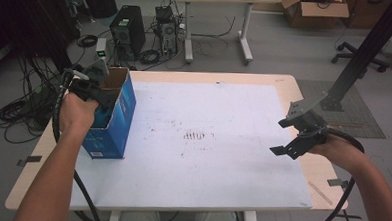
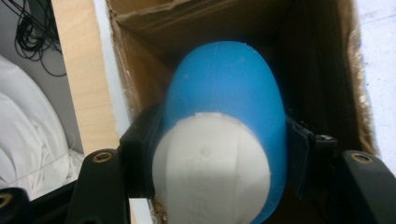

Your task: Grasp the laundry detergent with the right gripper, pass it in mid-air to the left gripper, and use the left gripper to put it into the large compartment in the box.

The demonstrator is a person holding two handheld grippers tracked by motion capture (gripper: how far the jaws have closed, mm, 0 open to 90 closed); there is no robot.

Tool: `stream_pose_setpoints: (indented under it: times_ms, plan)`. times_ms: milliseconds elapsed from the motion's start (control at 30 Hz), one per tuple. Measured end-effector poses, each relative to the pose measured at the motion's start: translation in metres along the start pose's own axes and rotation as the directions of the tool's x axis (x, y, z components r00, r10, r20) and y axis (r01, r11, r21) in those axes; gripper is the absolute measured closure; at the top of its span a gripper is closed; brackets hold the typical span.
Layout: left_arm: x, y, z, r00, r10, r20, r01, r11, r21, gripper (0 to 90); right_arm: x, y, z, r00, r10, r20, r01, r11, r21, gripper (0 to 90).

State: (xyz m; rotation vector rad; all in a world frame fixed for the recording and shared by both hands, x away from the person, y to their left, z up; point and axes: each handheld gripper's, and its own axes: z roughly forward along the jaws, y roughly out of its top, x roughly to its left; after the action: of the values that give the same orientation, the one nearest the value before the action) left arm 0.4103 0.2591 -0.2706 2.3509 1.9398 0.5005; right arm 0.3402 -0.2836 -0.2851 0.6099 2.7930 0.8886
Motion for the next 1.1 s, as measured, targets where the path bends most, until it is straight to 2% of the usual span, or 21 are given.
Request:
stream_pose_setpoints:
  times_ms: [233, 400, 667, 967, 1100]
  plan:
    - [-0.001, 0.001, 0.002, 1.0, 0.01, 0.001, -0.01, 0.9999, 0.004, 38.6, 0.0, 0.001, 0.003, 1.0, 0.001, -0.005, -0.001, 1.0, 0.003, 4.2]
    - [0.002, 0.0, 0.003, 0.9999, 0.0, 0.011, 0.0, 1.0, 0.009, 38.5, 0.001, 0.003, 0.004, 0.9999, 0.0, -0.011, 0.0, 1.0, 0.001, 4.2]
    - [0.005, -0.001, 0.004, 0.9989, -0.003, 0.046, 0.003, 1.0, 0.009, 37.7, 0.002, 0.004, 0.005, 0.9998, -0.002, -0.019, 0.002, 1.0, 0.0, 4.6]
    - [0.01, 0.0, -0.001, 0.9964, -0.009, 0.084, 0.008, 0.9999, 0.01, 33.2, 0.003, 0.004, 0.007, 0.9997, -0.005, -0.026, 0.005, 1.0, 0.011, 4.6]
    - [0.012, 0.0, -0.005, 0.9968, -0.006, 0.08, 0.006, 1.0, 0.0, 32.5, 0.004, 0.003, 0.005, 0.9997, -0.002, -0.023, 0.002, 1.0, 0.012, 4.6]
